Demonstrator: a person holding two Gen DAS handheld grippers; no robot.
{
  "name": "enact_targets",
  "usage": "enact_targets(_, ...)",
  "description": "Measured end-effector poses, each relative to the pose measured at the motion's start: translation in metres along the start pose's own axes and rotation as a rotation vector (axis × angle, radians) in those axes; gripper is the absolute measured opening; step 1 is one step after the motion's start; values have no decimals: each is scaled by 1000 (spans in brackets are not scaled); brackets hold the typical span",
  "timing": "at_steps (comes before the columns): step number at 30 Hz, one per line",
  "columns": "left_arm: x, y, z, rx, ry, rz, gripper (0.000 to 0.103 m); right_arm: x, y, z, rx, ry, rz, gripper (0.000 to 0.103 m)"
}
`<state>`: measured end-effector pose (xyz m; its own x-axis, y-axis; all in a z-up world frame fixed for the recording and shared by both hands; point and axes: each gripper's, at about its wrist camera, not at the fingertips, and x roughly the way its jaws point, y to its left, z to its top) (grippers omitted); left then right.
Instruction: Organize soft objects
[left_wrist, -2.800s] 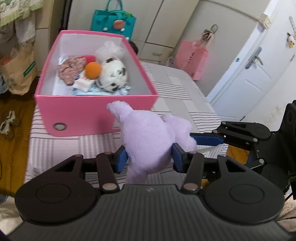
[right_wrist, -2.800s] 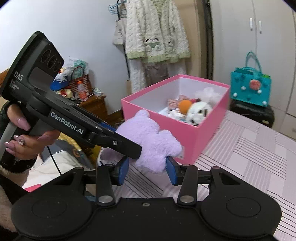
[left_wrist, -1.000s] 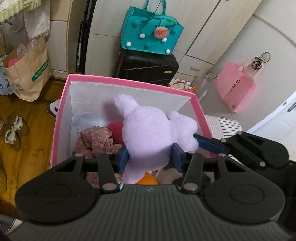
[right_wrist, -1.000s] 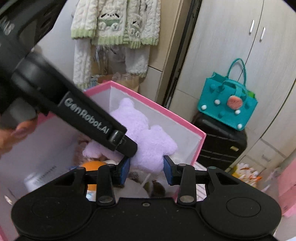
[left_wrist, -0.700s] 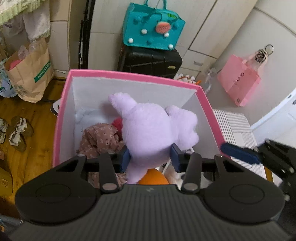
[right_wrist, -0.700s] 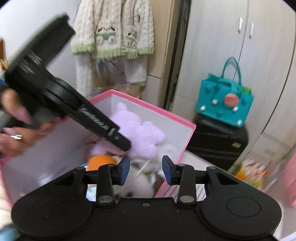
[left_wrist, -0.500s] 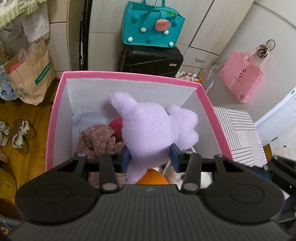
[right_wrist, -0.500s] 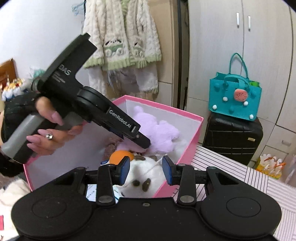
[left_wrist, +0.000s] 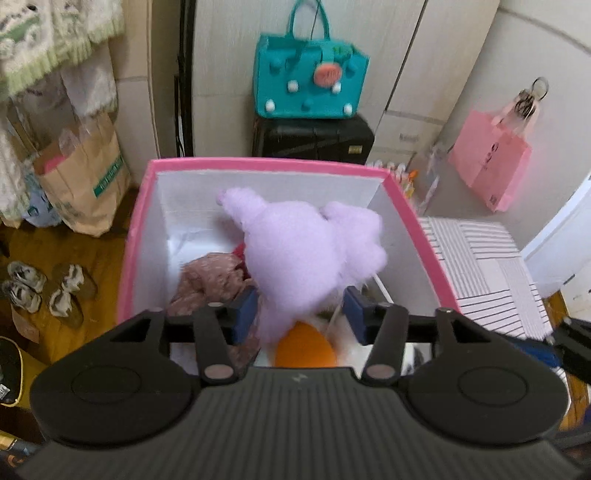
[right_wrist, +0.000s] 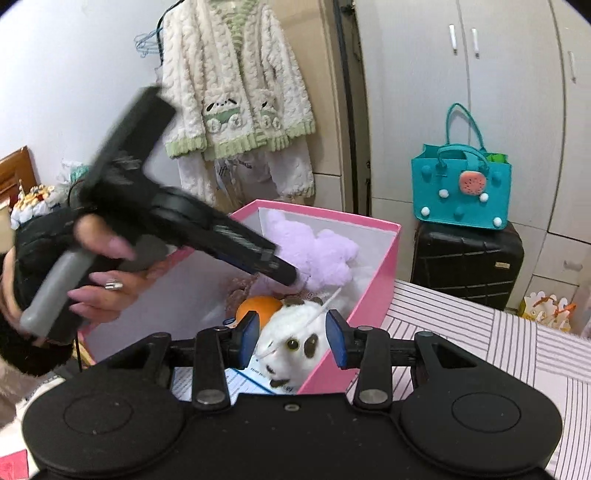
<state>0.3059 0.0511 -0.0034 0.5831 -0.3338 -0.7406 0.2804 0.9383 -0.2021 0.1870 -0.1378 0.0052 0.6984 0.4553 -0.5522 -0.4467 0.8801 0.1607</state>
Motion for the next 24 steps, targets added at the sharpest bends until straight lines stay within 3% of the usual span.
enact_targets(6,-46,-2,-29,22,-82,44,65,-18,5,-8,19,-17,-16,47)
enact_targets(8,-58,-4,-36,36,-91,45,72,-24,7,-10,22,-25,-17,47)
enact_targets(14,-87,-12,-56,69,-119,45,79,-43,17,-15,-2,-41,-43,50)
enact_targets(19,-105,-20,-71,84,-126,54,90,-59,28,-19,-13,-44,-63,51)
enact_targets(22,-116,-25,-77,64,-119,78,103,-70,32,-21,-19,-49,-73,54)
enact_targets(24,-121,-28,-80,38,-94,106,103,-78,34,-23,-21,-52,-83,58)
